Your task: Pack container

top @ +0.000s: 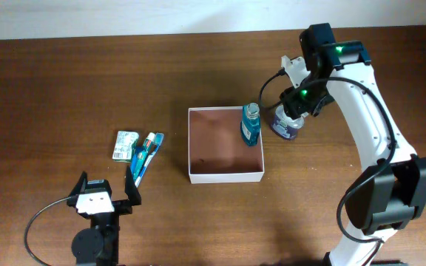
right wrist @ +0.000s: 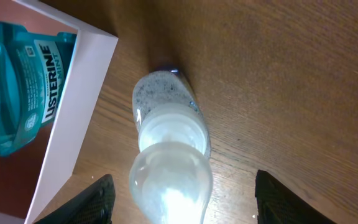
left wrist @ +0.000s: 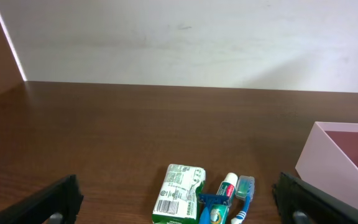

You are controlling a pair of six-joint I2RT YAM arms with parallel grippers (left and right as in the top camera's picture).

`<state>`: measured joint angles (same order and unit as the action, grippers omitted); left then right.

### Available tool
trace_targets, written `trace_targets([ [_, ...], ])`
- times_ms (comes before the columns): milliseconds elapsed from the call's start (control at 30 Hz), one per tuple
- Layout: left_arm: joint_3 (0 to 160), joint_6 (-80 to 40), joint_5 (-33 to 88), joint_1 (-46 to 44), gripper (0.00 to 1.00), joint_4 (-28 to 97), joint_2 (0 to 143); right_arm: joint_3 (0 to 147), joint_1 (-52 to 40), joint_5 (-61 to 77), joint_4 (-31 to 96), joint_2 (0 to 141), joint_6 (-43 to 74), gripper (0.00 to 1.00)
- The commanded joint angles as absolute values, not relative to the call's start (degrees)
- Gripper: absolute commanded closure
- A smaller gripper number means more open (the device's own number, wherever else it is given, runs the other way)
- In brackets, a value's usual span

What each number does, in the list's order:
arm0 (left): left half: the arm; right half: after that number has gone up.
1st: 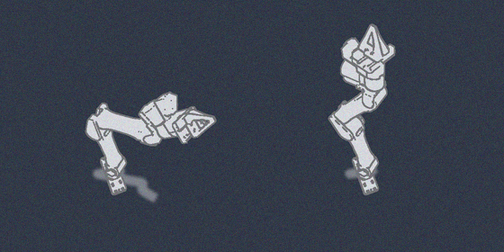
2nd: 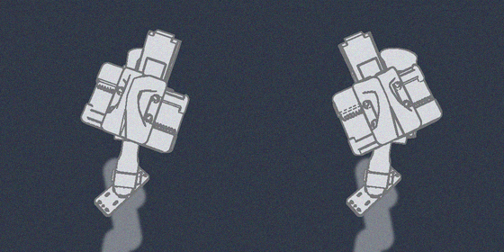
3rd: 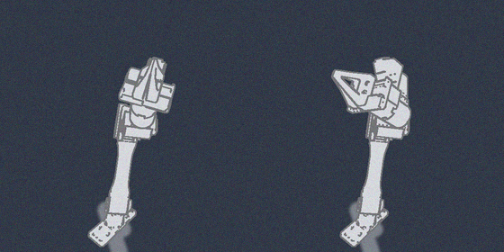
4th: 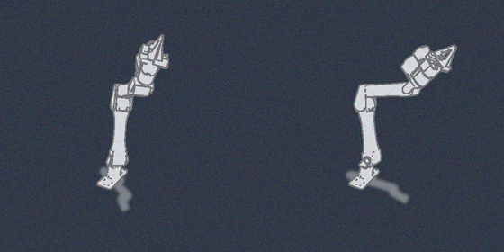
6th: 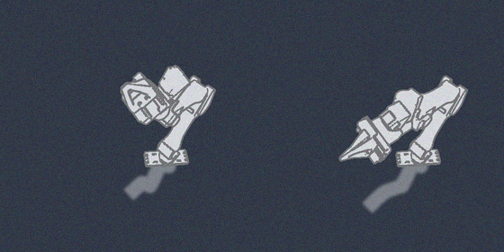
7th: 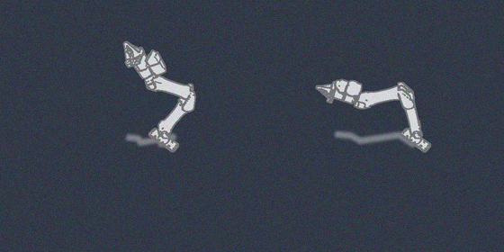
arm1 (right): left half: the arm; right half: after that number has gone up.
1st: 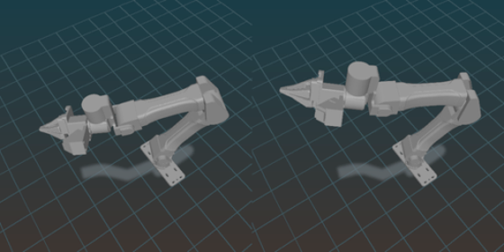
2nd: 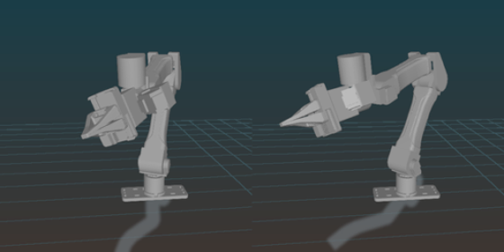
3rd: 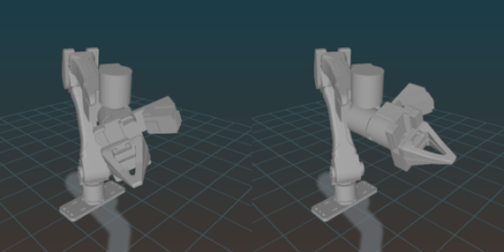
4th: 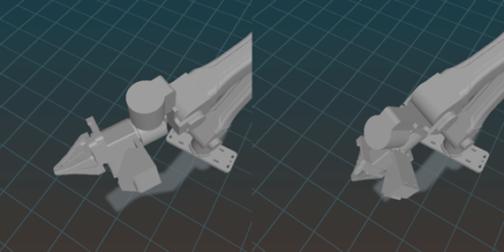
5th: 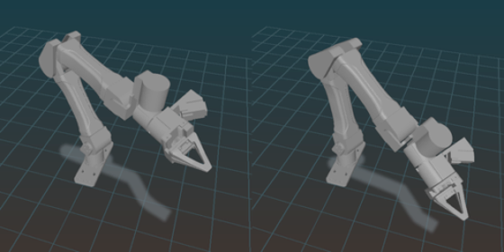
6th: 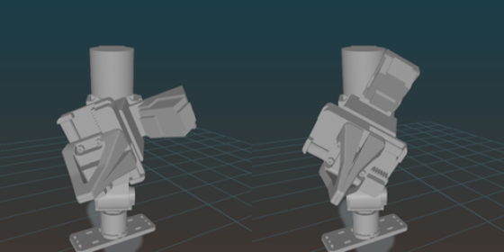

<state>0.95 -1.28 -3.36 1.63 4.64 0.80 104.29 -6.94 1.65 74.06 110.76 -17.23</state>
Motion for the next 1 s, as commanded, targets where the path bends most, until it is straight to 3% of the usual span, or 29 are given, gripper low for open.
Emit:
trace_targets([
  [0,0.6,-0.6,-2.7,1.7,0.01,4.5,0.3,103.0,-6.7,2.4,73.2,111.1,-17.8,0.36],
  [167,0.6,-0.6,-2.7,1.7,0.01,4.5,0.3,102.0,-6.7,2.6,72.4,111.1,-17.8,0.39],
  [300,0.6,-0.6,-2.7,1.7,0.01,4.5,0.3,101.8,-6.7,2.6,72.2,111.1,-17.8,0.53],
  [967,0.6,-0.6,-2.7,1.7,0.01,4.5,0.3,101.8,-6.7,5.6,72.2,111.1,-17.5,0.54],
])
